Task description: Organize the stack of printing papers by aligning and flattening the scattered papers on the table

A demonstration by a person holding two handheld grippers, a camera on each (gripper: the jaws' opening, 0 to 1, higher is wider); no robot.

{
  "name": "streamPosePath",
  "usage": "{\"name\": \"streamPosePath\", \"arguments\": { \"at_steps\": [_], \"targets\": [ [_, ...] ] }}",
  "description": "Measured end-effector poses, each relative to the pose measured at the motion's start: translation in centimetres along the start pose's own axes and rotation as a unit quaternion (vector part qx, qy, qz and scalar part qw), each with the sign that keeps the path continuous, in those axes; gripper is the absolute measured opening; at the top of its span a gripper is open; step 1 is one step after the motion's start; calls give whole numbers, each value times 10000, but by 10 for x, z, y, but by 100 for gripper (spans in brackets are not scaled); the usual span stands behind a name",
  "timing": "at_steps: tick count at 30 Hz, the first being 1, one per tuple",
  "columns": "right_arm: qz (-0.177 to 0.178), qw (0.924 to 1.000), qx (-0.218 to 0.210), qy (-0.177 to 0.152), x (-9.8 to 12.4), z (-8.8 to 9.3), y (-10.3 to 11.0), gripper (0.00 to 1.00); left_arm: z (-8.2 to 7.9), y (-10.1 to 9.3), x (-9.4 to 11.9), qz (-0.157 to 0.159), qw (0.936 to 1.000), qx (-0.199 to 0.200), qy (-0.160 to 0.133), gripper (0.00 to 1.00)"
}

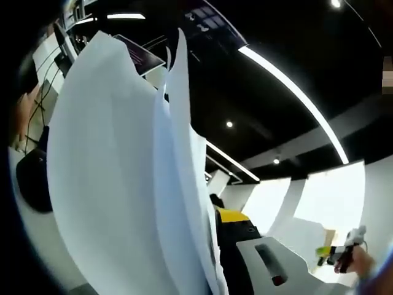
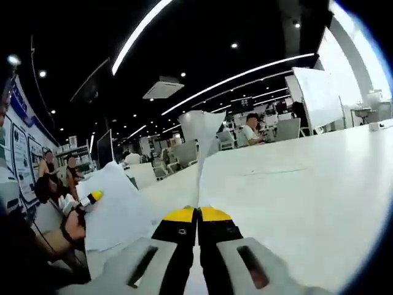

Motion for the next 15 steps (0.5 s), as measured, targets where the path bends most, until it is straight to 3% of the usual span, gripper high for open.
{"name": "streamPosePath", "arguments": {
  "at_steps": [15],
  "targets": [
    [34, 9991, 426, -2, 0, -14, 6, 0, 1, 0, -1, -6, 10000, -7, 27, 10]
  ]
}}
Point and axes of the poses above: the point that each gripper's makers call its tool centre point, and the gripper's own axes: x roughly backward along the fingers, y roughly to its left, z roughly out of its underside, the point moved 9 cm from there along x, roughly backward along the fingers, and after that the axes turned 7 degrees about -y, right-handed, at the moved point
